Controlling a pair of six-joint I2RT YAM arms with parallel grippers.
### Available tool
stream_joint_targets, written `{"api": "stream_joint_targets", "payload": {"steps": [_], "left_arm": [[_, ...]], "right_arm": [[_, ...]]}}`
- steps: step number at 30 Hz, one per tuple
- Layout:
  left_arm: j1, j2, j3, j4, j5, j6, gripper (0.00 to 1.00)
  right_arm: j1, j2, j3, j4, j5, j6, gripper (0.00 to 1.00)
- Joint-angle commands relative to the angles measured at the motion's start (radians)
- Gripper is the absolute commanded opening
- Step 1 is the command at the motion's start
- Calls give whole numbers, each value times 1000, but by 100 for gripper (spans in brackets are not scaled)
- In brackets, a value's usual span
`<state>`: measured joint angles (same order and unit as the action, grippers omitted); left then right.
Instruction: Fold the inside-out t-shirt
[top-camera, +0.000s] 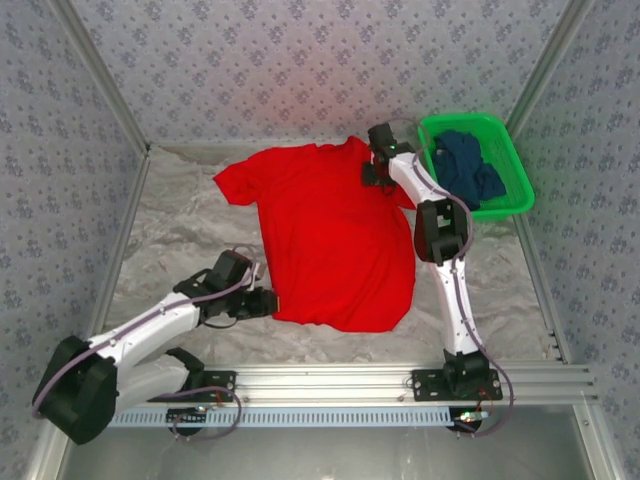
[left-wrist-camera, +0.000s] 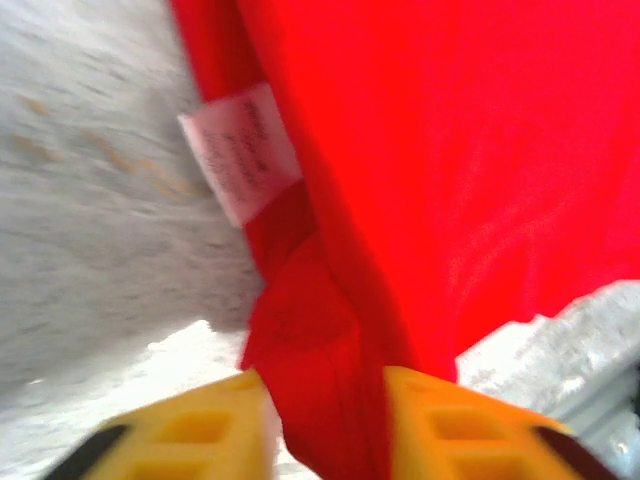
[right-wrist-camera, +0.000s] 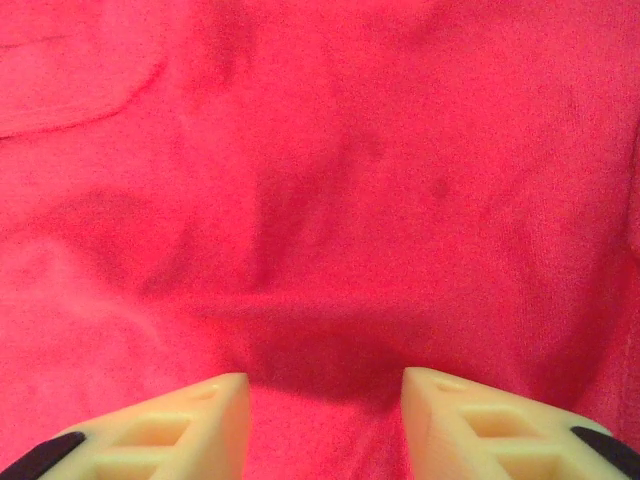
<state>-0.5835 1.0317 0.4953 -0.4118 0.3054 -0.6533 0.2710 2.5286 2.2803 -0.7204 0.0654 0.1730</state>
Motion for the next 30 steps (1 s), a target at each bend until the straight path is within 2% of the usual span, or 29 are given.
{"api": "stream_joint_targets", "payload": {"steps": [1,3,5,8,10,12,15,17,23,28,30], "left_arm": [[-10,-162,70,-109,-212,53,47],[-26,-262,65,-88,-268,93,64],[-45,-304,53,-28,-251,130,74],[-107,-272,45,79,-199,166,75],[-178,-209,59,157,-167,236,74],[-296,-115,105,198,-185,362,72],[-461,71,211,173,-262,571,70],[-521,198,267,149,-282,667,65],[-564,447,371,126,-236,868,54],[-562,599,453,88,-263,935,44],[-562,643,487,76,-243,940,33]], "right_arm": [[43,-184,-167,25,-31,-71,50],[61,-337,-390,113,-54,-73,52],[67,-484,-574,199,-71,-49,53],[71,-708,-856,266,-119,0,54],[71,-832,-1024,300,-177,70,54],[68,-948,-1181,316,-247,120,54],[53,-1054,-1283,262,-266,141,54],[32,-1105,-1313,216,-250,131,54],[-37,-1220,-1390,172,-282,122,54],[-55,-1239,-1410,172,-311,112,54],[-56,-1237,-1416,179,-319,112,54]]}}
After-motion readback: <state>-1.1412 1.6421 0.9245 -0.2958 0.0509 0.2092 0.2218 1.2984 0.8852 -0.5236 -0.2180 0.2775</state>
